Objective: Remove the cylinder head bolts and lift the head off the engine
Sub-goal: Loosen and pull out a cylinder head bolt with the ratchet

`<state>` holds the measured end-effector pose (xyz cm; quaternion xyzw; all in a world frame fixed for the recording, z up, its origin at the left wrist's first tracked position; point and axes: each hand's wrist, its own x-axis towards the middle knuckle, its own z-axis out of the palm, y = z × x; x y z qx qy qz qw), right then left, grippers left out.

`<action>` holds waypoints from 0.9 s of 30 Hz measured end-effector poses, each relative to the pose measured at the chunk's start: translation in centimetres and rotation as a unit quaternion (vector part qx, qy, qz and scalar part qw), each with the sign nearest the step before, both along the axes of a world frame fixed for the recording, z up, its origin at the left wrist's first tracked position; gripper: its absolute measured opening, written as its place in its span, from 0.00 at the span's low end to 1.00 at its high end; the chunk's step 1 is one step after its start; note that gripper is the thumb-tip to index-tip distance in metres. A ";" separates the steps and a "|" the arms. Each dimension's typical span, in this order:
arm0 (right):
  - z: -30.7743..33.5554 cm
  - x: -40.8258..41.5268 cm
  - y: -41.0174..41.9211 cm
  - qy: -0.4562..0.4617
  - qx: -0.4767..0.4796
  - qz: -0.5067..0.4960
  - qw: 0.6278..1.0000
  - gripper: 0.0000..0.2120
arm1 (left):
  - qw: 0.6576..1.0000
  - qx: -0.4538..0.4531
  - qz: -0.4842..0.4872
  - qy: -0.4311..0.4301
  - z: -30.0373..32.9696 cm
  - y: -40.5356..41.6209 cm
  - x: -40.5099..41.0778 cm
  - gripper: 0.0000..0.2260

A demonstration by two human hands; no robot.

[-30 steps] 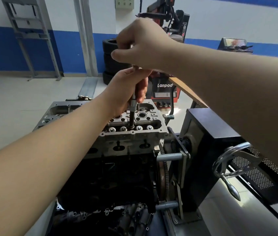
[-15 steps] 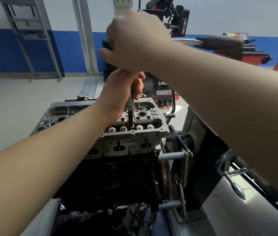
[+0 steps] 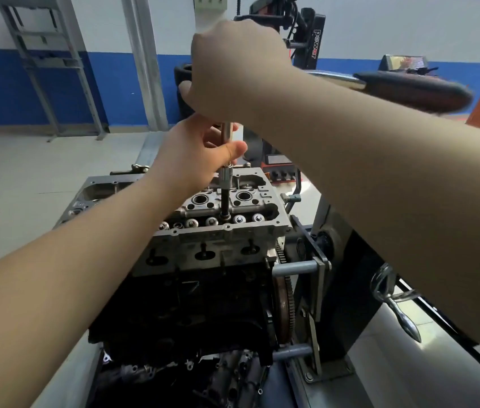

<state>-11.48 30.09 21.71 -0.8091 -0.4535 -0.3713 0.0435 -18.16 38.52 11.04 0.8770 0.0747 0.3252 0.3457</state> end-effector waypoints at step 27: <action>0.3 -0.3 0.7 0.034 0.019 0.000 0.999 0.04 | 0.997 0.033 0.070 -0.011 -0.3 -0.2 0.1 0.13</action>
